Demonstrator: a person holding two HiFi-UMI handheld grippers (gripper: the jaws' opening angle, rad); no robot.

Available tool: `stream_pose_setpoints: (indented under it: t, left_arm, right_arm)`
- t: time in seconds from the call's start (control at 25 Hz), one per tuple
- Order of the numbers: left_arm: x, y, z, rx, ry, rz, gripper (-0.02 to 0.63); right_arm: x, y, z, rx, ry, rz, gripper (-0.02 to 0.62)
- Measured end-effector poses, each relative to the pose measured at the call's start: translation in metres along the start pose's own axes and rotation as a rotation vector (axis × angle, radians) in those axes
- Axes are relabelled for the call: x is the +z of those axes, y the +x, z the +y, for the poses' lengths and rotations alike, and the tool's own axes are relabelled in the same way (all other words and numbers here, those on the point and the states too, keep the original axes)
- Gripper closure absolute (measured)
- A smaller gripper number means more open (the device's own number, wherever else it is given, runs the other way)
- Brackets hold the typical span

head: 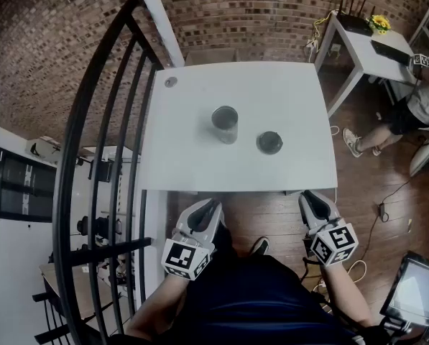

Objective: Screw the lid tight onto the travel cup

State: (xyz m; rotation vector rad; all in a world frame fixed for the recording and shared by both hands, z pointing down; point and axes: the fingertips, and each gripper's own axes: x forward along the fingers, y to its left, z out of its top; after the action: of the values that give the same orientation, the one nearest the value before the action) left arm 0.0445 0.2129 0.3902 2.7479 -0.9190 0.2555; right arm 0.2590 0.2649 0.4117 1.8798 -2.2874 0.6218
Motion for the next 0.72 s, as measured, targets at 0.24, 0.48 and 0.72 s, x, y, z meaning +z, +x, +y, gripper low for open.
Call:
stream_pose_setpoints:
  t: [0.24, 0.48, 0.72]
  left_arm:
    - [-0.009, 0.046, 0.077, -0.041, -0.006, 0.071, 0.459]
    - [-0.021, 0.091, 0.135, -0.139, 0.006, 0.163, 0.397]
    - [-0.037, 0.138, 0.161, -0.161, 0.086, 0.249, 0.305]
  right_arm:
    - [0.010, 0.078, -0.013, -0.072, -0.035, 0.070, 0.455]
    - [-0.005, 0.150, -0.034, -0.158, -0.099, 0.271, 0.361]
    - [-0.040, 0.213, -0.064, -0.163, -0.141, 0.495, 0.265]
